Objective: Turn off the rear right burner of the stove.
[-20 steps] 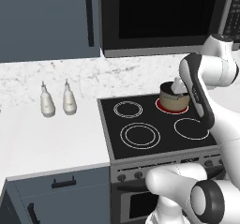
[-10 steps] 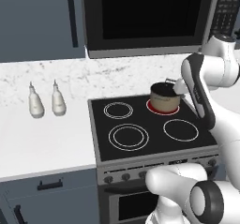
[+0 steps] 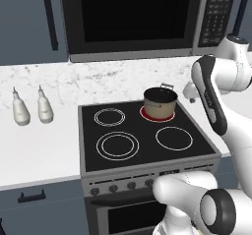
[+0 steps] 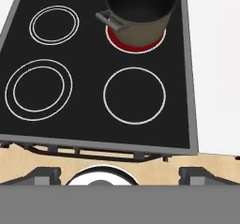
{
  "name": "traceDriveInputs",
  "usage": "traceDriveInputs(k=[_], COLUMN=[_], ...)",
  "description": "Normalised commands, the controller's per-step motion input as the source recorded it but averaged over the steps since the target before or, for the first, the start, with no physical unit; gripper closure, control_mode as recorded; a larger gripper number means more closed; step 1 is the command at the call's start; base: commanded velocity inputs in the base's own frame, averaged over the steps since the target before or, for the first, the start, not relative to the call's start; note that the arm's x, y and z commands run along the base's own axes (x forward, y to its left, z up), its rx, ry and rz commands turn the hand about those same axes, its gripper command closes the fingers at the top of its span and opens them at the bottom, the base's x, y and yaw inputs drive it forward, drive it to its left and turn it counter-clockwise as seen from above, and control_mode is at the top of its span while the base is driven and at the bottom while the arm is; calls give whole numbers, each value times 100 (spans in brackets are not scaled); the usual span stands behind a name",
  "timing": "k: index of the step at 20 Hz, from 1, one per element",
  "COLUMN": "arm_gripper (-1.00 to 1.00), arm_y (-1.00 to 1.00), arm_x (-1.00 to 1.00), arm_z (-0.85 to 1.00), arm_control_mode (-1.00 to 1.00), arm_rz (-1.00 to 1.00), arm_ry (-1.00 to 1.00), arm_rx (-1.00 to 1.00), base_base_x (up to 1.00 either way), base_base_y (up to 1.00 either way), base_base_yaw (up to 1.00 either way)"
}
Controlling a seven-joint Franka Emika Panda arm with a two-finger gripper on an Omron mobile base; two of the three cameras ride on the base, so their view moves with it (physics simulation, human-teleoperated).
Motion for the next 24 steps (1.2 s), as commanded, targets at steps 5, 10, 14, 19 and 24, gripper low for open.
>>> traceDriveInputs(k=[5,10,14,19,24], arm_gripper=[-100,-100,-100,-100,-100], arm_y=[0,0,0,0,1], arm_x=[0,0,0,0,-1], arm_z=[0,0,0,0,0], arm_control_mode=[100,100,100,-100,-100], arm_rz=[0,0,0,0,0], arm_ry=[0,0,0,0,0], arm_rx=[0,0,0,0,0], base_base_x=[-29,-29,-20,0,0], base_base_y=[-49,-42,-31,0,0], base_base_yaw=[0,1,1,0,0])
